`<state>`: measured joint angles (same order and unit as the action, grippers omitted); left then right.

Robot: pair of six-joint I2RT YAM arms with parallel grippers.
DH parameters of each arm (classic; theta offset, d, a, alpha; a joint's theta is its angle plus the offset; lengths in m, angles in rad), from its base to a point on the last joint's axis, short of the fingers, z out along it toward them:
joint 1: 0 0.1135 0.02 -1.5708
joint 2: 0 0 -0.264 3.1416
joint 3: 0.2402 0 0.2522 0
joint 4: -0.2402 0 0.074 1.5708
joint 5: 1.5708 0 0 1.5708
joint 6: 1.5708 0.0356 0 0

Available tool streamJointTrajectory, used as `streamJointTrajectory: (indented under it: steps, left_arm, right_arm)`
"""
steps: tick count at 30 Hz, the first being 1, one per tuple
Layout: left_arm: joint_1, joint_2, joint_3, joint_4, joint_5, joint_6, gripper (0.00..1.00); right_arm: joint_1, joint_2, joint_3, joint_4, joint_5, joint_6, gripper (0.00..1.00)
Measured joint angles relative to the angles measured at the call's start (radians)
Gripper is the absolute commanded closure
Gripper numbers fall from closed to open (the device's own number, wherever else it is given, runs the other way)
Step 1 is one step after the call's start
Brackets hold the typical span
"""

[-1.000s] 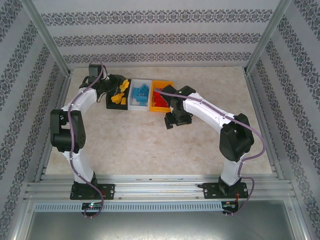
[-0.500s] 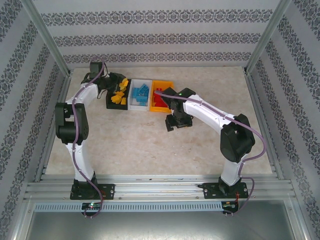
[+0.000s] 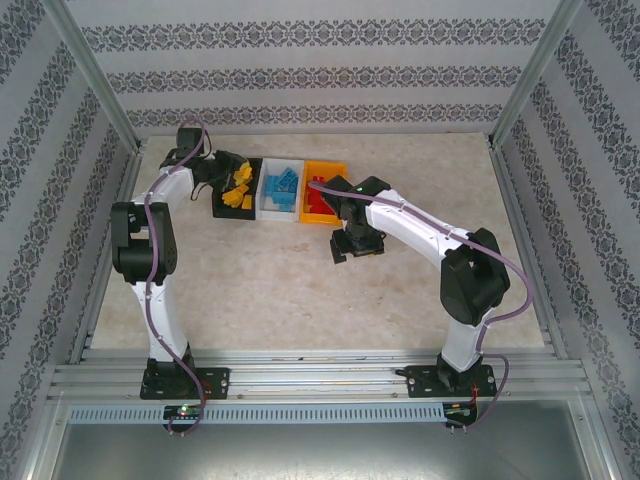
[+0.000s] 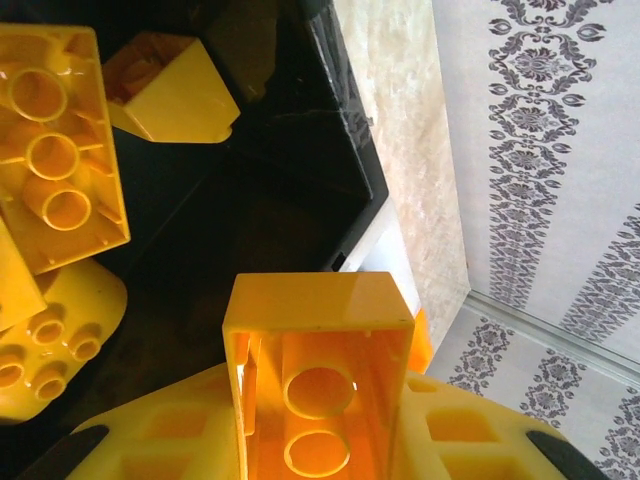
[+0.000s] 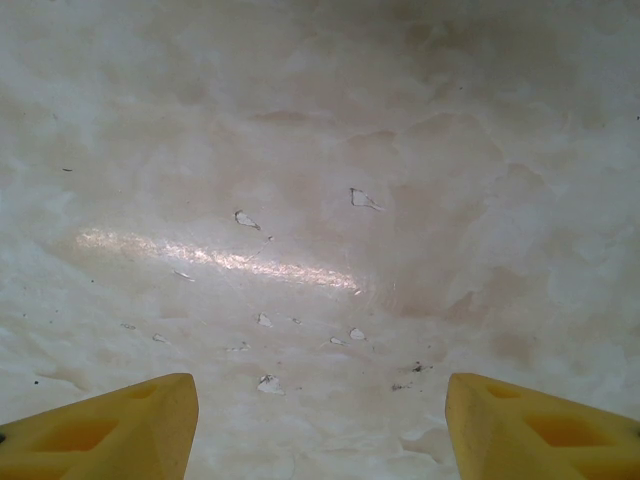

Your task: Sort the legos into containers by color

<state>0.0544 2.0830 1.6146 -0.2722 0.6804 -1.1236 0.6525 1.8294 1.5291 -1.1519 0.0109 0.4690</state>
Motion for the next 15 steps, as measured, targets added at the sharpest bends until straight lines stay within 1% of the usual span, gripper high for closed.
streamJointTrajectory:
  steps: [11, 13, 15]
  left_arm:
    - [0.002, 0.0, 0.008, -0.066, -0.004, 0.047, 0.7]
    - [0.002, 0.0, 0.008, -0.069, -0.004, 0.048, 0.66]
    - [0.002, 0.0, 0.008, -0.073, -0.006, 0.05, 0.65]
  right_arm:
    - [0.0, 0.0, -0.008, 0.002, 0.0, 0.004, 0.33]
    - [0.0, 0.0, -0.01, 0.001, 0.0, 0.004, 0.33]
    - [0.0, 0.0, -0.011, 0.001, 0.0, 0.004, 0.33]
